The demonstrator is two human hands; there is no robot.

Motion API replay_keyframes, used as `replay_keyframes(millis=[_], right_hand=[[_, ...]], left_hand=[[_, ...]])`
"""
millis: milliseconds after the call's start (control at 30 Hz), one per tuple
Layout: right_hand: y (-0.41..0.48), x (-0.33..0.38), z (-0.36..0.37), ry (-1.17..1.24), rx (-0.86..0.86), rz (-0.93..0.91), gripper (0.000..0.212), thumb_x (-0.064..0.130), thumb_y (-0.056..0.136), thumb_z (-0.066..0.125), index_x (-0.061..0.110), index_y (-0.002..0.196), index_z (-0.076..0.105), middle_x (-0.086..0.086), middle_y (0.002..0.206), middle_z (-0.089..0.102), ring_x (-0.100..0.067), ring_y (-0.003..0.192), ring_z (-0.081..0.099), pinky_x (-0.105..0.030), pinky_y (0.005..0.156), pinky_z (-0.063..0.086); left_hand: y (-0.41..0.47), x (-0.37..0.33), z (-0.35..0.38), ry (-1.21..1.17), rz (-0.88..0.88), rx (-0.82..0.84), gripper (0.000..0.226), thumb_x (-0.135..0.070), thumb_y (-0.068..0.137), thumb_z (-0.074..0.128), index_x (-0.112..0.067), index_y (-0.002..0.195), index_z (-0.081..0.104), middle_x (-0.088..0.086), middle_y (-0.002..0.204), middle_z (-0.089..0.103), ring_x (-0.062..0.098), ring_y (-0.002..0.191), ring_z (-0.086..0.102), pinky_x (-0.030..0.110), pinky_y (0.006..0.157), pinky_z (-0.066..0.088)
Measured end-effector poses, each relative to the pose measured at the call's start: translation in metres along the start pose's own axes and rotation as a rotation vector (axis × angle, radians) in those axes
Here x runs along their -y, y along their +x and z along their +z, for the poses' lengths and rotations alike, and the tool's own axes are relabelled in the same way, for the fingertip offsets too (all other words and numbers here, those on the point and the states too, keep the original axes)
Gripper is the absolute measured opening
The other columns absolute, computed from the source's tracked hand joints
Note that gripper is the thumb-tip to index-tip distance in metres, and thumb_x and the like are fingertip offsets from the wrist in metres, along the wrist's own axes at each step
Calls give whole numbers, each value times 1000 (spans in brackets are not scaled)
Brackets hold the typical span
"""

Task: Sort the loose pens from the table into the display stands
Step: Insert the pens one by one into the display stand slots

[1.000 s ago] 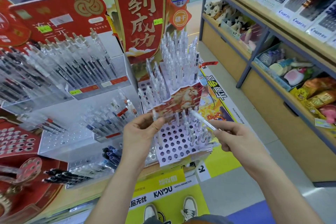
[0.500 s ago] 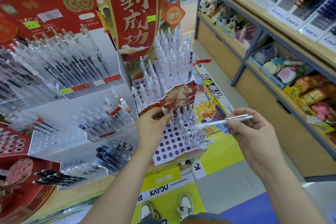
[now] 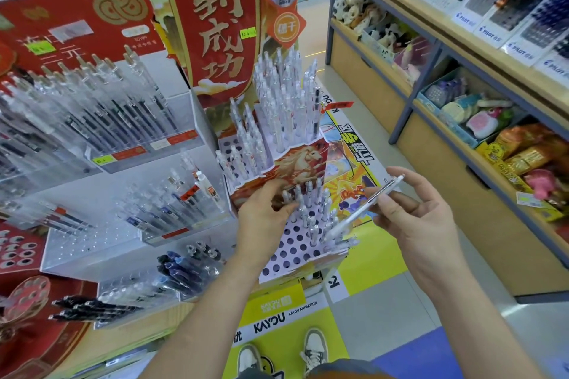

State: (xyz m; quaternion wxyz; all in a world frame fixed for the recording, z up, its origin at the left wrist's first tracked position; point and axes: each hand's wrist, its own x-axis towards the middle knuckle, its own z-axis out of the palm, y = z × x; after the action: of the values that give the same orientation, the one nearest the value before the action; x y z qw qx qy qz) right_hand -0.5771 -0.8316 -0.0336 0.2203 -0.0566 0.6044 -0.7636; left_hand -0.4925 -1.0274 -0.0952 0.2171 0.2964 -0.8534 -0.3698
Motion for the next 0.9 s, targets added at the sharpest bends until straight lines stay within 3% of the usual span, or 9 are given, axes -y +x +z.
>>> replay_keyframes(millis=[167, 267, 367, 500, 600, 767, 900], right_hand=[[3, 1, 5, -39, 29, -46, 42, -5, 89, 61, 24, 119, 63, -21, 87, 71, -21, 76, 69, -23, 59, 51], [5, -1, 6, -48, 30, -64, 33, 1, 92, 59, 23, 116, 65, -11, 91, 75, -20, 75, 67, -23, 59, 51], [7, -2, 7, -83, 0, -98, 27, 1, 92, 59, 22, 108, 67, 2, 84, 74, -15, 71, 67, -22, 58, 52], [11, 2, 9, -77, -56, -179, 21, -1, 88, 64, 18, 96, 67, 1, 78, 73, -17, 72, 67, -21, 57, 50], [17, 10, 11, -119, -79, -276, 19, 2, 89, 65, 20, 92, 68, 4, 79, 73, -13, 71, 67, -22, 60, 53], [29, 3, 24, -333, -26, -345, 27, 2, 89, 67, 29, 90, 70, 7, 75, 69, -7, 65, 65, -19, 64, 53], [38, -19, 28, -572, 21, -338, 20, 6, 86, 71, 20, 99, 73, 14, 83, 70, -7, 79, 68, -33, 79, 56]], left_hand=[[3, 6, -2, 191, 201, 24, 22, -22, 89, 67, -14, 109, 71, 0, 99, 70, 16, 89, 63, 20, 76, 44], [2, 11, -2, 240, 223, 51, 27, -24, 93, 55, -9, 107, 72, 5, 103, 66, 20, 91, 62, 23, 77, 45], [2, 11, -4, 237, 188, 49, 20, -21, 91, 63, -9, 103, 73, 4, 98, 68, 20, 89, 63, 21, 79, 43], [4, 4, -5, 159, 109, 20, 14, -22, 83, 74, -11, 93, 75, 1, 89, 71, 18, 84, 63, 30, 77, 50], [7, 2, -3, 229, 103, 100, 18, -26, 84, 73, -14, 97, 73, 0, 91, 71, 19, 85, 63, 28, 73, 46], [6, 2, -8, 318, 25, 255, 34, -28, 87, 69, -25, 120, 65, -2, 105, 71, 16, 91, 64, 28, 78, 49], [-4, -3, -11, 211, 110, 98, 23, -21, 89, 66, -20, 112, 70, -3, 103, 67, 13, 90, 59, 21, 77, 42]])
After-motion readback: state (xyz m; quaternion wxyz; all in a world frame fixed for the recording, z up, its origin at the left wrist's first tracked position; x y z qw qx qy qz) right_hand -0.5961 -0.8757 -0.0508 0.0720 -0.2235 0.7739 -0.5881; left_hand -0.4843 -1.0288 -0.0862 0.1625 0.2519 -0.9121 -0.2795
